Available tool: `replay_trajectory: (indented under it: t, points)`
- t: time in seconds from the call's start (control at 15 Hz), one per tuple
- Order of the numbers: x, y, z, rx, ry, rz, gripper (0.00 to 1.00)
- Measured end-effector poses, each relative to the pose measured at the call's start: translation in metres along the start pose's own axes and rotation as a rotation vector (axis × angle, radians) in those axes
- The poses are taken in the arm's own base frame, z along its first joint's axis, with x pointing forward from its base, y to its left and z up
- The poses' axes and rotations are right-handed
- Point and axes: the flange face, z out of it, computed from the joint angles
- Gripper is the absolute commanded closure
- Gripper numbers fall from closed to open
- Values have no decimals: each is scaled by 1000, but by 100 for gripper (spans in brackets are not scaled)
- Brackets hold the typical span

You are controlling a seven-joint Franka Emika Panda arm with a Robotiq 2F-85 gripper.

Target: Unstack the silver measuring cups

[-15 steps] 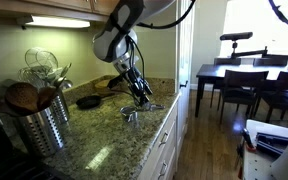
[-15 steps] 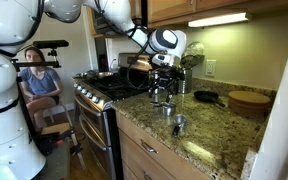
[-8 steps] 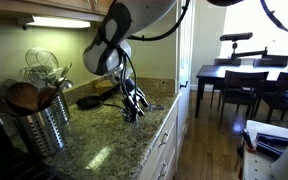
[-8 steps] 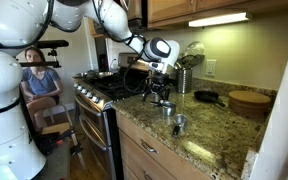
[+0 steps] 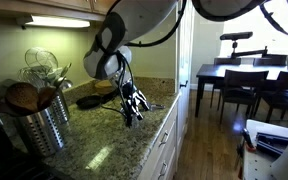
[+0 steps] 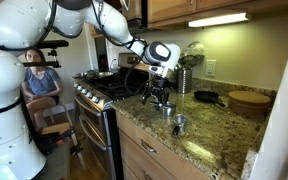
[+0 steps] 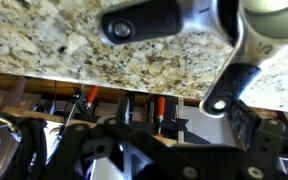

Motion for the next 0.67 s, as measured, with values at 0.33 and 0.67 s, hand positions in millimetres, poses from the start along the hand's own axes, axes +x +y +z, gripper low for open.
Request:
replay_trajectory:
  t: [0.33, 0.67]
  points:
    - [1, 0, 1, -1, -20, 42, 0]
    - [3, -6, 6, 0, -30, 79, 0]
